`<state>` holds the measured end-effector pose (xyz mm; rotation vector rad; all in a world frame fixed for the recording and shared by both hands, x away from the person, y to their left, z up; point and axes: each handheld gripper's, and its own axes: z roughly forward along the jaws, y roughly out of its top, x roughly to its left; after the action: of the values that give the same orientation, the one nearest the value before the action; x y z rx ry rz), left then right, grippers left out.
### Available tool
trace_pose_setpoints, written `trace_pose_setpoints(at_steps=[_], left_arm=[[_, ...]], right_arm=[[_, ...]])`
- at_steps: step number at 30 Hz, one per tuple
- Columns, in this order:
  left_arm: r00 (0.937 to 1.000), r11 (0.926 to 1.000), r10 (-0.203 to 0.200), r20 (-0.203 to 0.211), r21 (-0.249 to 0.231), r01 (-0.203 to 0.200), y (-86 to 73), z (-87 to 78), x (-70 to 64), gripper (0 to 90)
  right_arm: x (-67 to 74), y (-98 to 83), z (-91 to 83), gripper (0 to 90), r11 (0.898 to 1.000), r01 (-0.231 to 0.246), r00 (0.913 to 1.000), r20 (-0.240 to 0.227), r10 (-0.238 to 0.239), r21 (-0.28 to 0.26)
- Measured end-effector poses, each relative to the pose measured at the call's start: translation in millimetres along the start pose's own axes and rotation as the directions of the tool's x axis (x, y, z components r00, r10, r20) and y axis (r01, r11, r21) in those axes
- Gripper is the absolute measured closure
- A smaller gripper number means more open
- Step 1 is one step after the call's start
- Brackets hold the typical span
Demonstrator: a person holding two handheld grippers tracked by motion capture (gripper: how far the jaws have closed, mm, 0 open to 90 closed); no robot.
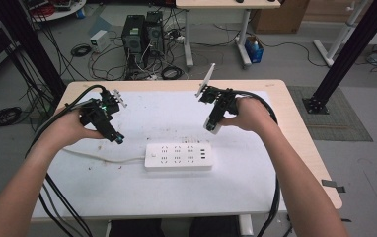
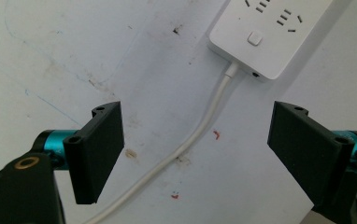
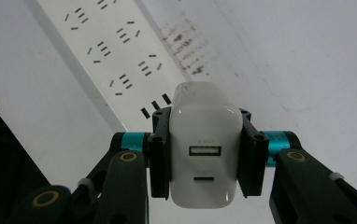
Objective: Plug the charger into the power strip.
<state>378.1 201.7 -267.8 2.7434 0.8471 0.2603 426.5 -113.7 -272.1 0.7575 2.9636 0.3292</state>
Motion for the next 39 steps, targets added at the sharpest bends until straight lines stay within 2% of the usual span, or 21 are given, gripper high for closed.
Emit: trace_pose_setpoints(at_steps=[1,5,6,7,9,10,12,16,18,19,20,21,23,26,28,29,30,32,33,37,39], left_arm=[[1.0000,1.0000,0.005,0.002,0.001,-0.005,-0.8,-0.5,-0.3,18.8],[0.9995,0.9996,0.029,0.016,-0.008,-0.029,-4.5,-2.5,-3.3,18.8],[0.9995,0.9996,0.029,0.016,-0.008,-0.029,-4.5,-2.5,-3.3,18.8],[0.9994,0.9994,0.031,0.018,-0.014,-0.031,-6.0,-3.3,-4.1,18.8],[0.9995,0.9995,0.022,0.023,-0.023,-0.021,-6.8,-3.6,-5.0,18.8],[0.9993,0.9994,0.027,0.026,-0.024,-0.026,-7.6,-4.4,-5.1,18.8],[0.9989,0.9989,0.034,0.032,-0.034,-0.033,-10.2,-6.1,-5.8,18.8],[0.9989,0.9991,0.031,0.035,-0.030,-0.029,-13.6,-6.4,-5.5,18.8],[0.9988,0.9991,0.031,0.037,-0.029,-0.029,-14.5,-6.1,-5.0,18.8],[0.9989,0.9993,0.026,0.039,-0.029,-0.025,-15.2,-5.5,-4.6,18.8],[0.9991,0.9994,0.021,0.038,-0.028,-0.020,-15.9,-5.0,-4.4,18.8],[0.9991,0.9994,0.020,0.038,-0.029,-0.019,-16.6,-4.5,-4.3,18.8],[0.9988,0.9994,0.021,0.044,-0.029,-0.020,-17.1,-3.4,-3.9,18.8],[0.9987,0.9995,0.020,0.046,-0.026,-0.019,-17.2,-1.9,-3.9,18.8],[0.9984,0.9993,0.031,0.047,-0.020,-0.030,-16.8,-2.1,-3.3,18.8],[0.9983,0.9993,0.032,0.049,-0.022,-0.031,-16.2,-1.2,-4.3,18.8],[0.9983,0.9993,0.032,0.049,-0.022,-0.031,-16.2,-1.2,-4.3,18.7],[0.9979,0.9992,0.038,0.052,-0.017,-0.037,-15.3,-0.3,-5.5,18.8],[0.9980,0.9993,0.031,0.054,-0.023,-0.030,-15.0,1.0,-6.8,18.8],[0.9972,0.9989,0.045,0.060,-0.017,-0.044,-13.6,3.4,-8.7,18.8],[0.9974,0.9990,0.039,0.061,-0.023,-0.038,-14.1,4.1,-9.3,18.8]], right_arm=[[4.3,6.5,9.1,62.2,0.999,0.046,0.9989,-0.013,-0.045,0.019],[13.2,19.4,29.2,62.2,0.988,0.140,0.9899,-0.030,-0.139,0.058],[13.2,19.4,29.2,62.2,0.988,0.140,0.9899,-0.030,-0.139,0.058],[19.8,25.7,39.7,62.2,0.978,0.193,0.9809,-0.037,-0.191,0.073],[27.1,31.0,49.8,62.2,0.965,0.245,0.9694,-0.033,-0.243,0.095],[27.1,31.0,49.8,62.2,0.965,0.245,0.9694,-0.033,-0.243,0.095],[32.4,36.9,64.5,62.2,0.948,0.295,0.9554,-0.038,-0.293,0.115],[35.3,40.8,76.5,62.2,0.930,0.345,0.9385,-0.061,-0.340,0.126],[36.8,41.4,78.0,62.2,0.933,0.337,0.9413,-0.066,-0.331,0.126],[36.8,42.1,80.8,62.3,0.925,0.360,0.9324,-0.078,-0.353,0.123],[36.8,42.1,80.8,62.3,0.925,0.360,0.9324,-0.078,-0.353,0.123],[37.6,42.7,83.3,62.3,0.916,0.379,0.9251,-0.071,-0.373,0.130],[38.2,42.9,83.3,62.3,0.919,0.372,0.9278,-0.078,-0.365,0.128],[39.9,43.6,86.1,62.4,0.902,0.412,0.9106,-0.089,-0.404,0.127],[40.1,43.7,86.1,62.4,0.901,0.414,0.9097,-0.091,-0.405,0.129],[41.7,43.3,87.8,62.5,0.887,0.439,0.8982,-0.086,-0.431,0.139],[41.7,43.3,87.8,62.5,0.887,0.439,0.8982,-0.086,-0.431,0.139],[44.5,44.9,89.6,62.7,0.868,0.474,0.8805,-0.077,-0.468,0.147],[44.5,44.9,89.6,62.7,0.868,0.474,0.8805,-0.077,-0.468,0.147],[50.8,50.5,99.7,62.9,0.842,0.499,0.8656,-0.075,-0.495,0.204],[50.6,51.6,99.1,62.9,0.844,0.493,0.8692,-0.077,-0.488,0.211]])
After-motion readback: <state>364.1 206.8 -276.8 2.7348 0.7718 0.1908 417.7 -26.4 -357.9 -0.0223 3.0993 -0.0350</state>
